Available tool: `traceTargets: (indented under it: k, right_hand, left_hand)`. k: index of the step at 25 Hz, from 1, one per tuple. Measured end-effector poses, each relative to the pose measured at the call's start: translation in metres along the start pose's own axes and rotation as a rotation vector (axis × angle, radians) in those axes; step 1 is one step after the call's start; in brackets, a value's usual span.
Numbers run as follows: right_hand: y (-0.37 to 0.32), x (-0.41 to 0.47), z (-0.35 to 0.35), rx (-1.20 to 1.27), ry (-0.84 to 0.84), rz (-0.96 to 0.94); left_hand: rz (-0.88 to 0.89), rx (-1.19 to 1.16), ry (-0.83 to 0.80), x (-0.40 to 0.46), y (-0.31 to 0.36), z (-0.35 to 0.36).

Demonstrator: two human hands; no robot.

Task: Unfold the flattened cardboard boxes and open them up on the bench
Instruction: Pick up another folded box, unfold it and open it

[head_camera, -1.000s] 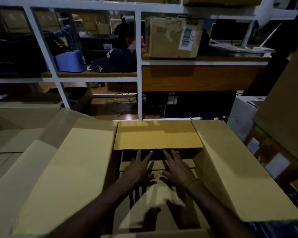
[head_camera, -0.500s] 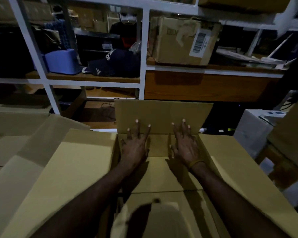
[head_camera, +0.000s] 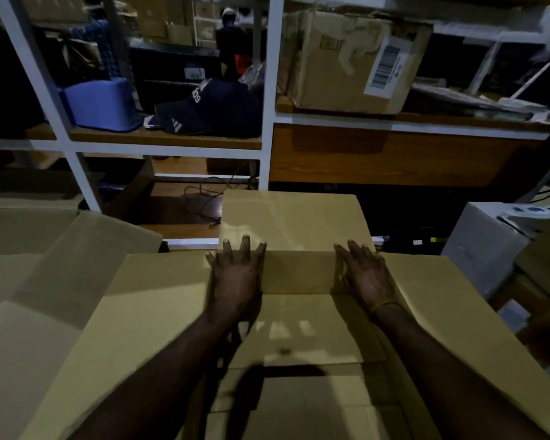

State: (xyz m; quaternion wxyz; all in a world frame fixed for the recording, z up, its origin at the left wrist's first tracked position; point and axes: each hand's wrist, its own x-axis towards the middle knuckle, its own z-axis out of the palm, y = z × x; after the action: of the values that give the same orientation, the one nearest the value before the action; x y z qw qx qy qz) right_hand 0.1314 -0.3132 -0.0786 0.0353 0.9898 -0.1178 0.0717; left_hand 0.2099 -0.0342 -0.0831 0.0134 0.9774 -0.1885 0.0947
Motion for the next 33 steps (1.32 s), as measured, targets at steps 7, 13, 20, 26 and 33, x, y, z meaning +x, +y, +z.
traceTargets:
  k: [7, 13, 20, 26, 33]
  right_hand:
    - [-0.009, -0.001, 0.000, -0.035, -0.016, 0.050]
    - [0.021, -0.012, -0.008, -0.036, -0.127, 0.097]
    - [0.021, -0.035, -0.018, -0.056, -0.191, 0.075]
    - [0.027, -0.084, -0.031, -0.058, -0.281, 0.072]
    - [0.041, -0.218, -0.052, -0.037, -0.280, 0.074]
  left_hand:
    - [-0.001, 0.011, -0.012, -0.003, -0.003, 0.005]
    - [0.017, 0.016, -0.020, -0.018, -0.010, -0.003]
    - [0.003, 0.012, -0.082, -0.038, -0.006, -0.012]
    - [-0.017, 0.024, -0.215, -0.058, -0.021, -0.021]
    - [-0.101, -0.039, -0.225, -0.173, -0.006, -0.053]
